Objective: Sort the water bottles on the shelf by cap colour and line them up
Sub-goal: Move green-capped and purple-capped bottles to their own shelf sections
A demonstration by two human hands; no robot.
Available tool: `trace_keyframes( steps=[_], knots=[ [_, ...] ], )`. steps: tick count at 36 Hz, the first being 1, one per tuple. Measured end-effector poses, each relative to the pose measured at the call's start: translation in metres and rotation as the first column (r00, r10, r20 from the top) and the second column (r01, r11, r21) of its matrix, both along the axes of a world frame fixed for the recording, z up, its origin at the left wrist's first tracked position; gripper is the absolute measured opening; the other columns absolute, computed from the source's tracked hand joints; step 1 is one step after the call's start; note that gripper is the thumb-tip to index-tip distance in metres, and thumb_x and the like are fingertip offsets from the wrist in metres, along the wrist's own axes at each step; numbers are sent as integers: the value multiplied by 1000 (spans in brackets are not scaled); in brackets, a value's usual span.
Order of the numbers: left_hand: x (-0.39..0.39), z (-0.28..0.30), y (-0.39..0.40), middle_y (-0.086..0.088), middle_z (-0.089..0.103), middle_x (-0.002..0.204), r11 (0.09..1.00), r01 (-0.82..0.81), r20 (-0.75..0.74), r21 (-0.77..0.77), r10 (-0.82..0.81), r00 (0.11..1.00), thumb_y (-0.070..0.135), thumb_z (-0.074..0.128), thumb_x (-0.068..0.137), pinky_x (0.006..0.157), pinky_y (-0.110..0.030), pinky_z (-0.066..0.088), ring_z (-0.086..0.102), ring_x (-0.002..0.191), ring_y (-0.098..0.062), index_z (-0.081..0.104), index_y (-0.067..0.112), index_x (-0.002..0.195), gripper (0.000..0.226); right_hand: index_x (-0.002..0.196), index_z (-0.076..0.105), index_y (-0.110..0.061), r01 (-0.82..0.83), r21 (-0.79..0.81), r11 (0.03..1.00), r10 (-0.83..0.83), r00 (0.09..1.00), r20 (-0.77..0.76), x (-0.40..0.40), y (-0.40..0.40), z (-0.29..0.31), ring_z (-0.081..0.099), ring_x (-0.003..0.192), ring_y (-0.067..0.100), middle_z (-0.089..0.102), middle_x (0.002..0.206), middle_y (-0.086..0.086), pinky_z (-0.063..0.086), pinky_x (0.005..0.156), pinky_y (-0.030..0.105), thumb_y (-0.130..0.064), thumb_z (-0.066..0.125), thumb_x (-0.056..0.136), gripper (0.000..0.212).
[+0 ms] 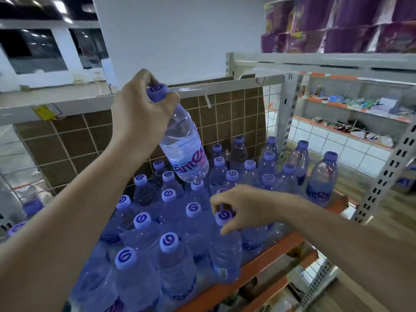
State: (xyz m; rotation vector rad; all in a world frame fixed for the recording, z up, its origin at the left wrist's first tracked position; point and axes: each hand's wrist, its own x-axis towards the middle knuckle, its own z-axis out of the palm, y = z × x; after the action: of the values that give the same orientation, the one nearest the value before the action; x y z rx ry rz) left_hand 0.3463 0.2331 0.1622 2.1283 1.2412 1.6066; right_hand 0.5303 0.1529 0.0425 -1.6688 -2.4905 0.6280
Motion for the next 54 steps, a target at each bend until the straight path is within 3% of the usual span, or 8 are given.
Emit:
trace_keyframes(
  steps=[7, 11, 16, 26, 31, 44, 51, 54],
  knots=[
    [27, 1, 2, 7, 51, 66, 998, -63, -41, 26, 64, 997, 30, 62, 83, 58, -28, 40, 49, 69, -18, 57, 12, 86, 19, 89, 52, -21, -106, -29, 994, 104, 992, -71, 19, 0, 17, 57, 70, 23, 59, 81, 2, 51, 64, 38, -27, 73, 82, 23],
    [43, 7, 2, 3, 54, 68, 995, -91, -33, 39, 93, 995, 30, 62, 82, 61, -32, 43, 52, 70, -21, 59, 11, 87, 20, 88, 59, -22, -39, 32, 999, 45, 978, -206, 41, 1, 50, 66, 63, 18, 64, 78, 0, 53, 56, 24, -29, 76, 81, 19],
    [68, 20, 2, 2, 56, 74, 989, -112, -17, 94, 115, 993, 31, 60, 83, 58, -29, 41, 52, 71, -19, 59, 13, 88, 19, 72, 59, -22, 174, 218, 960, -63, 896, -439, 74, 10, 104, 49, 49, 4, 55, 61, -8, 44, 49, 21, -20, 74, 79, 17],
    [127, 23, 22, 1, 56, 82, 988, -100, -36, 120, 105, 994, 28, 58, 89, 65, -30, 41, 51, 75, -20, 57, 10, 97, 20, 62, 64, -22, 610, 487, 626, -176, 718, -673, 139, 48, 187, 44, 51, 4, 51, 52, -13, 39, 52, 24, -52, 67, 47, 34],
    [154, 7, 41, -3, 56, 81, 996, -30, -145, 85, 42, 989, 29, 56, 93, 63, -30, 39, 49, 72, -20, 52, 9, 96, 21, 72, 58, -26, 616, 620, 487, -300, 784, -543, 166, 78, 170, 48, 70, 11, 56, 77, -6, 35, 65, 24, -44, 73, 69, 23],
    [192, -62, 82, -8, 61, 91, 985, 6, -433, -170, -80, 898, 33, 56, 94, 72, -36, 44, 58, 84, -28, 48, 13, 97, 22, 89, 58, -19, 589, 458, 665, -446, 806, -388, 206, 139, 75, 56, 75, 17, 60, 85, -3, 36, 63, 27, -43, 73, 80, 29],
    [207, -100, 97, -8, 61, 101, 946, -59, -661, -318, -176, 730, 37, 52, 95, 68, -36, 42, 56, 84, -28, 46, 15, 108, 27, 86, 57, -26, 498, 261, 827, -447, 864, -233, 206, 164, 41, 62, 74, 17, 60, 87, -3, 52, 64, 35, -39, 73, 79, 22],
    [210, -110, 102, -5, 61, 102, 926, -86, -730, -368, -230, 643, 36, 51, 94, 68, -35, 39, 56, 86, -27, 47, 19, 112, 25, 90, 56, -25, 434, 220, 874, -417, 901, -121, 205, 169, 33, 60, 68, 11, 60, 88, -4, 44, 57, 27, -34, 70, 82, 18]
  ],
)
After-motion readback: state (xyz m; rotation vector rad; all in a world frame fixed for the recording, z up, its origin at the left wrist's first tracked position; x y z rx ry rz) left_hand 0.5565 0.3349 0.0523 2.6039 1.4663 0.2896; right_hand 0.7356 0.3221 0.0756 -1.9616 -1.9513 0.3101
